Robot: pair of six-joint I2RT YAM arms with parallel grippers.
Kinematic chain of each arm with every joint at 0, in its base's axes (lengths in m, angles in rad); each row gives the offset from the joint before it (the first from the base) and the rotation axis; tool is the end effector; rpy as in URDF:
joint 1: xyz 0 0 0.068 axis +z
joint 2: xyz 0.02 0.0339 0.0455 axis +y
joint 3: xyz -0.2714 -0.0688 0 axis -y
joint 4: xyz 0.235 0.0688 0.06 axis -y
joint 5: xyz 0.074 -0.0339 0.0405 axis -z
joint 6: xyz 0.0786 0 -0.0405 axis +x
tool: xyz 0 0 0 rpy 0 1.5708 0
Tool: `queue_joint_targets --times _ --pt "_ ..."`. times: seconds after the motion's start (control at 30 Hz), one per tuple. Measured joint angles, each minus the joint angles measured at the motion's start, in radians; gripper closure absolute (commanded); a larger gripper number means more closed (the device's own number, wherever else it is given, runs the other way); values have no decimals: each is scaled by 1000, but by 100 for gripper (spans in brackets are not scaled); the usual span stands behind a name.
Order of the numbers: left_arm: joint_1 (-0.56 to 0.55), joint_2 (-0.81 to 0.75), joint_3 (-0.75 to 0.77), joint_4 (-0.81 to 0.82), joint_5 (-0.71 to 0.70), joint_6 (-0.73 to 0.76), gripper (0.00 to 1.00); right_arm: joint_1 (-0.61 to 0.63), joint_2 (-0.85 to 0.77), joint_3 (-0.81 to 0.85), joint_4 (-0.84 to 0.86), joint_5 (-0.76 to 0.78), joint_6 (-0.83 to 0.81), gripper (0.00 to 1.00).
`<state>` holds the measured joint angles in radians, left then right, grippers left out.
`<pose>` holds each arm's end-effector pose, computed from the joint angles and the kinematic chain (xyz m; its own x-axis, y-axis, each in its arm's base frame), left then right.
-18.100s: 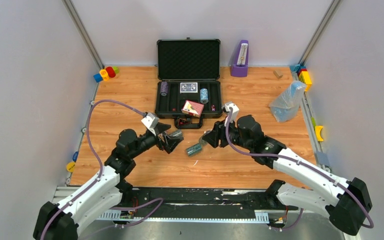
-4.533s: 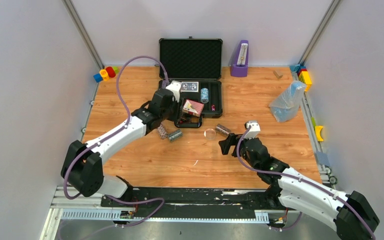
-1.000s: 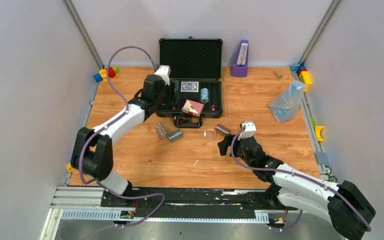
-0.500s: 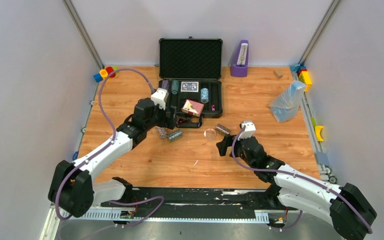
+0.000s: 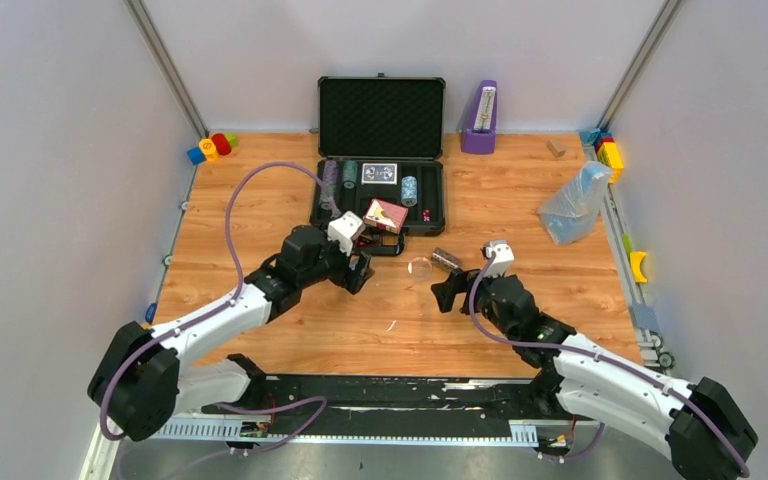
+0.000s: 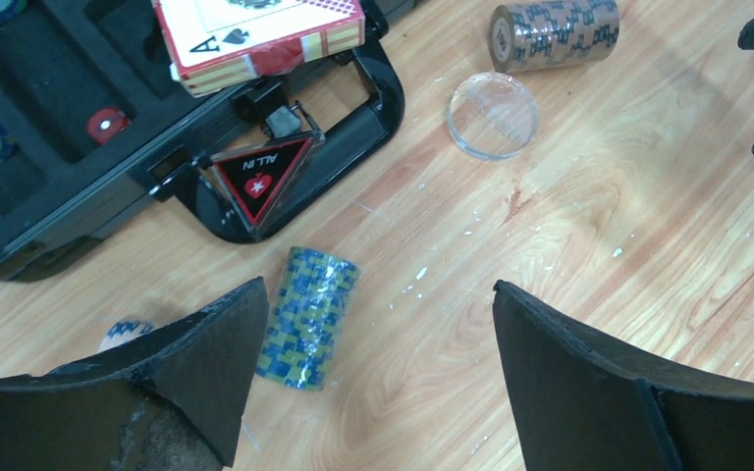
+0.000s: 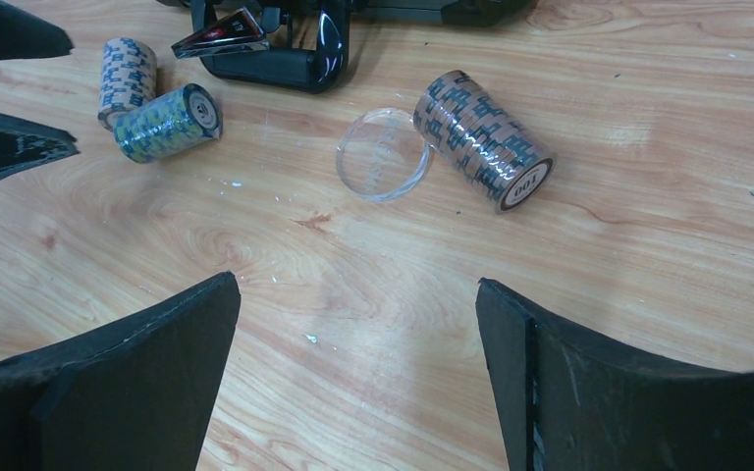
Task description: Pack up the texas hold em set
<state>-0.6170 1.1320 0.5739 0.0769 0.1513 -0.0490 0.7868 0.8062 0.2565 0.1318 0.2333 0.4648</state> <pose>0.2136 -0.1660 0.2154 -0.4104 0.2318 -0.8820 0.6616 0.7412 -0.1131 0.1551 0.1298 0.1767 -0.4981 0.1181 -0.8590 -0.3540 0.8767 0.3258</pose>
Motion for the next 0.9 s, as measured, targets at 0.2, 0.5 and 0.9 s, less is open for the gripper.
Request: queue_joint_targets --times 0.2,0.5,0.9 --pt "-30 115 4 39 50 18 15 0 -18 -15 0 -10 -7 8" --pt "-56 217 54 -2 -69 25 9 0 -38 -15 0 -19 -8 9" --pt "-54 244 85 -63 -230 14 14 0 -40 -18 1 -33 -14 9"
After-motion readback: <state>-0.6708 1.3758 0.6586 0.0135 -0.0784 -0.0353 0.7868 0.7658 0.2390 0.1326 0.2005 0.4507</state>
